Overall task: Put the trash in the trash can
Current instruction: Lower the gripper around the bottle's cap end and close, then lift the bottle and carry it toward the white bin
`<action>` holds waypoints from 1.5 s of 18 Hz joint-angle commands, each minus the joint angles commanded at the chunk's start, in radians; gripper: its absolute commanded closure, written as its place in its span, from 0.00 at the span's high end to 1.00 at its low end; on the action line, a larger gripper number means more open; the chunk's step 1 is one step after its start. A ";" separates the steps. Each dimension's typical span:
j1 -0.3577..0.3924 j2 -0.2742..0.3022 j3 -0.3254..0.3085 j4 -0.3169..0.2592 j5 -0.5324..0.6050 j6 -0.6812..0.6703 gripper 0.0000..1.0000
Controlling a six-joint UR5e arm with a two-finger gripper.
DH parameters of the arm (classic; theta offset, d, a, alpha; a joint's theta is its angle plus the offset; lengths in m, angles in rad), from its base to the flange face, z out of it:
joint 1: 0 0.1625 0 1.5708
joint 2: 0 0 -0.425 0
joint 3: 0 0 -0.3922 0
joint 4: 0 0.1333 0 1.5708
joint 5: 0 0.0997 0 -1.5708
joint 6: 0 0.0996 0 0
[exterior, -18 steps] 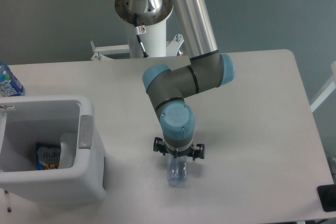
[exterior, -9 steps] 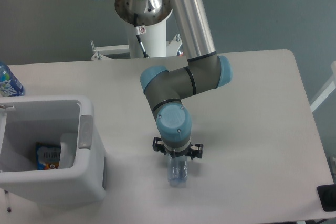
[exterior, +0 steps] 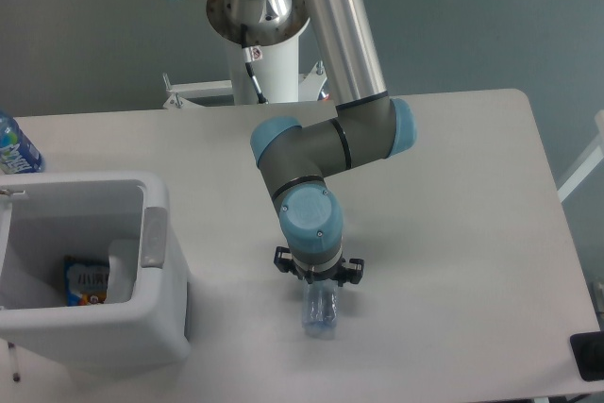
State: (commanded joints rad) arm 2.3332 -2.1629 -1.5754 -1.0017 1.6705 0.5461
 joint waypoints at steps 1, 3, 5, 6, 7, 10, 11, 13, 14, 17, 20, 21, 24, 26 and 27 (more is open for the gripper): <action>0.000 0.002 -0.002 0.000 0.000 0.000 0.70; 0.000 0.003 -0.005 0.005 -0.002 0.000 0.69; 0.000 0.006 -0.008 0.008 -0.002 0.000 0.64; 0.000 0.008 -0.008 0.008 -0.002 0.000 0.63; 0.000 0.008 -0.006 0.008 -0.002 0.000 0.63; 0.000 0.009 -0.006 0.008 -0.002 0.002 0.63; 0.000 0.012 -0.006 0.008 -0.003 0.002 0.63; 0.002 0.017 -0.006 0.006 -0.002 0.003 0.63; 0.002 0.023 0.001 0.006 -0.003 0.005 0.63; 0.012 0.049 0.006 0.009 -0.011 0.015 0.63; 0.072 0.113 0.021 0.026 -0.067 0.035 0.63; 0.092 0.145 0.026 0.047 -0.119 0.037 0.63; 0.156 0.201 0.070 0.121 -0.282 0.022 0.63; 0.184 0.221 0.133 0.133 -0.356 -0.024 0.63; 0.195 0.224 0.171 0.135 -0.394 -0.063 0.63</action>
State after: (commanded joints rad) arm 2.5279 -1.9390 -1.4040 -0.8667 1.2767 0.4836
